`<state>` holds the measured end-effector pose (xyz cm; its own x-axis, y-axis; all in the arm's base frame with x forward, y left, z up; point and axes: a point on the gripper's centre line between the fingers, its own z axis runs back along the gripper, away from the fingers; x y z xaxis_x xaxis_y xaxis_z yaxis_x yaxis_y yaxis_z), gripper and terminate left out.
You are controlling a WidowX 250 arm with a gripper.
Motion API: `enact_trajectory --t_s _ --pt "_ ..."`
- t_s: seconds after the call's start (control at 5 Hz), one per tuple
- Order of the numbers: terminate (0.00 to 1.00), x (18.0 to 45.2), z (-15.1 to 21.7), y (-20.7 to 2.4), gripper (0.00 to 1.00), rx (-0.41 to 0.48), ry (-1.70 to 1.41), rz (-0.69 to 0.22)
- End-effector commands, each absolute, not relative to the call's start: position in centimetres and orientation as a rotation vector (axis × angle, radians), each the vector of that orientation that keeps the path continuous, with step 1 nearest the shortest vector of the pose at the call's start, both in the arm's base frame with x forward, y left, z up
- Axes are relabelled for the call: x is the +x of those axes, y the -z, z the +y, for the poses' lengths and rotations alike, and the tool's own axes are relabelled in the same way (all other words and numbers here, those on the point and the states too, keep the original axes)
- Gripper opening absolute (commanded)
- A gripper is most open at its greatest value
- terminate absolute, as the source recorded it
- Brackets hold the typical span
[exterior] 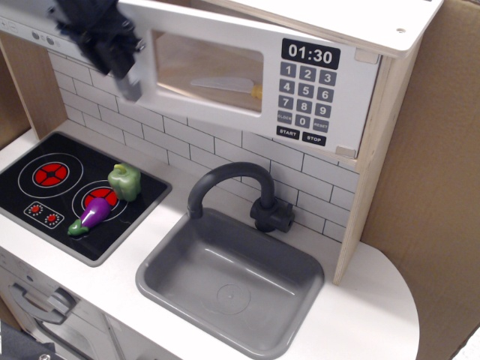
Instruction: Open microwave
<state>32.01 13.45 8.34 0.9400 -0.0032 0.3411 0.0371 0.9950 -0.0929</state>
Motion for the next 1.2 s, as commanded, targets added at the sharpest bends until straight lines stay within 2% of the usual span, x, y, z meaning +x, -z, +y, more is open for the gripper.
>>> enact_trajectory --t_s 0.0,0.2,0.4,0.6,0.8,1.0 --pt "0.00 28.2 10.8 -12.9 1.00 -0.110 0.035 -0.314" --pt "0.00 27.6 8.9 -16.1 1.00 -0.170 -0.039 -0.272" --pt "0.00 29.5 8.0 -19.4 1.00 -0.219 -0.140 -0.268" --pt "0.00 32.7 9.1 -20.7 1.00 -0.246 -0.260 -0.285" --pt "0.00 34.5 10.8 -19.8 1.00 -0.193 -0.343 -0.308" --pt "0.00 35.1 12.6 -18.3 1.00 -0.133 -0.388 -0.294"
